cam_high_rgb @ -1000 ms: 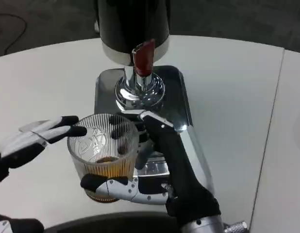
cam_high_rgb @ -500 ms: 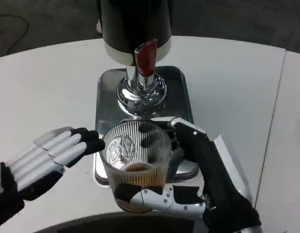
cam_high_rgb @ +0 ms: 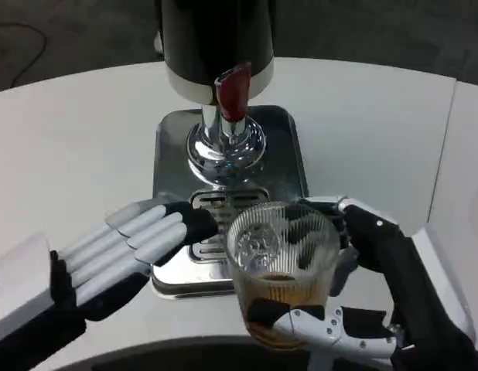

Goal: Grasp the cup under the faucet to collect the drink, then remove the cup.

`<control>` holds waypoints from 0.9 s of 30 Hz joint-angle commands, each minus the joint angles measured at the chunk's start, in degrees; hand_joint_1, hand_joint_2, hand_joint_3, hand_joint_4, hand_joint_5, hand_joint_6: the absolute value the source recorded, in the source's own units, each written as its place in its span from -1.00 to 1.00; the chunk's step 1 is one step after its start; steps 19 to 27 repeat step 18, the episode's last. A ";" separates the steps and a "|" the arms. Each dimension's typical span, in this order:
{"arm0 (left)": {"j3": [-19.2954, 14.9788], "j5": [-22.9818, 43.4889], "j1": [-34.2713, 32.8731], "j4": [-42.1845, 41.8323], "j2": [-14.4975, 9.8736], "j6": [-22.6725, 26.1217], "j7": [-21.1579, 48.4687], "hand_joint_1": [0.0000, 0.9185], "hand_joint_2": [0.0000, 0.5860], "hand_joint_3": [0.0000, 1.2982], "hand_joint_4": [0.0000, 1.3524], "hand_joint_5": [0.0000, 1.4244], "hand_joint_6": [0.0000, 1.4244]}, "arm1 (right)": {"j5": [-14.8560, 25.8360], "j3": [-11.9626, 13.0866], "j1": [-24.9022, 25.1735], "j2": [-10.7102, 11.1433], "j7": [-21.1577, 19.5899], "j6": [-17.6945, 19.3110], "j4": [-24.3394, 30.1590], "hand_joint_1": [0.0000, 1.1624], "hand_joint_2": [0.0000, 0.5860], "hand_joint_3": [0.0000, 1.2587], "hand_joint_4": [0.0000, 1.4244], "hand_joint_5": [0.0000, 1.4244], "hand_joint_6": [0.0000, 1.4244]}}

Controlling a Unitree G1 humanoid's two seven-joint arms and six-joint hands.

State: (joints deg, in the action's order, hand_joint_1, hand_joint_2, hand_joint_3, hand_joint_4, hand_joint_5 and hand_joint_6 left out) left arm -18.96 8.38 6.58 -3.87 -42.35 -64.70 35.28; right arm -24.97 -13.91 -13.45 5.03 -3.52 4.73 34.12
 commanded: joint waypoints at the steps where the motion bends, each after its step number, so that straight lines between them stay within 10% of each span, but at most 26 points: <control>1: 0.65 -1.53 0.62 -0.46 -0.16 -1.25 -1.08 -1.00 -0.62 -1.00 -1.00 -1.00 -1.00 | 1.89 1.86 -2.18 0.43 0.68 1.51 3.49 0.52 -0.57 0.21 0.19 0.48 0.40; 27: -0.08 -3.44 5.95 0.03 -4.00 -6.31 -1.46 -1.00 -0.61 -1.00 -1.00 -1.00 -1.00 | 1.63 4.37 -3.48 -0.06 3.70 -1.18 7.33 0.52 -0.57 0.21 0.19 0.48 0.40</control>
